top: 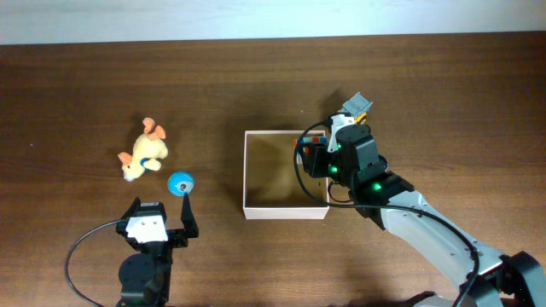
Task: Pack container
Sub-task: 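Lift the cube and carry it with the right gripper into the box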
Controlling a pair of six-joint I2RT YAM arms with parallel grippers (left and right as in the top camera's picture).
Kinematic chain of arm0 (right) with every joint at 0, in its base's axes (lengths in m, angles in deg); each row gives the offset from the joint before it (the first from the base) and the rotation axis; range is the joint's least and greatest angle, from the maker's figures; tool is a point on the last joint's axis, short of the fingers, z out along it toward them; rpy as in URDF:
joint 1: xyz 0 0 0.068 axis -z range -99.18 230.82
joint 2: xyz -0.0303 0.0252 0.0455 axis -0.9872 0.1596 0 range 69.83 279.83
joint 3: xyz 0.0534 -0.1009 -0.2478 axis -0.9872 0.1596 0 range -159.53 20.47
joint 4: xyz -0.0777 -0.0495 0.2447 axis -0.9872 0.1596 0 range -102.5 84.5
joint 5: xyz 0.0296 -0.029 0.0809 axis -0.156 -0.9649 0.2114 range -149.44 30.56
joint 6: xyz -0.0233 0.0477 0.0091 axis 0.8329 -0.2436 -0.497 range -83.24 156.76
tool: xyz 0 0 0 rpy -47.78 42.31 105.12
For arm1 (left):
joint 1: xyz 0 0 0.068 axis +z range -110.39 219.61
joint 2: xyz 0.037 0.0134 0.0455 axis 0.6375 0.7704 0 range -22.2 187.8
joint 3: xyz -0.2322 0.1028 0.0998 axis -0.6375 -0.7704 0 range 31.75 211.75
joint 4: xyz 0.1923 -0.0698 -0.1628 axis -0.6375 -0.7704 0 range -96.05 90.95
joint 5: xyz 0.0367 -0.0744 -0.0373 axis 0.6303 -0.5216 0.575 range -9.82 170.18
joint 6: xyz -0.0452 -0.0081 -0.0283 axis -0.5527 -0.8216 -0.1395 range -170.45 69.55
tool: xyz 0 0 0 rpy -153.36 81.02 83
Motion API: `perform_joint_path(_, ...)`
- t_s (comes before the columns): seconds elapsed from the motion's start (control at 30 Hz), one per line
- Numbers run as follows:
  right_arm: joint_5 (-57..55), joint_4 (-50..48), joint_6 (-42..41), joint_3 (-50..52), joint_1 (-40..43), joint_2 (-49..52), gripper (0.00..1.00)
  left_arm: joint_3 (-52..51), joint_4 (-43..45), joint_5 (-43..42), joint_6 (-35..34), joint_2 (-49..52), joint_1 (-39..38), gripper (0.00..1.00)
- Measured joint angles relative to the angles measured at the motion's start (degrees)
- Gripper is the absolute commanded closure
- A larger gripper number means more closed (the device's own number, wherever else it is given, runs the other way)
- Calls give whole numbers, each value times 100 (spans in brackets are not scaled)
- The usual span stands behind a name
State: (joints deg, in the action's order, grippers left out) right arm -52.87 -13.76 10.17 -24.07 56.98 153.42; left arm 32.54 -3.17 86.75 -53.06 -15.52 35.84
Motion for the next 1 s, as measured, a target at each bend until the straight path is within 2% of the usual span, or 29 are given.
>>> perform_joint_path(0.6,-269,-59,28,0,-2,0,48,0,0,0,2,0,0,1)
perform_joint_path(0.83,-308,-142,61,0,0,0,36,0,0,0,0,0,0,1)
perform_joint_path(1.0,-317,-181,90,0,0,0,35,0,0,0,0,0,0,1)
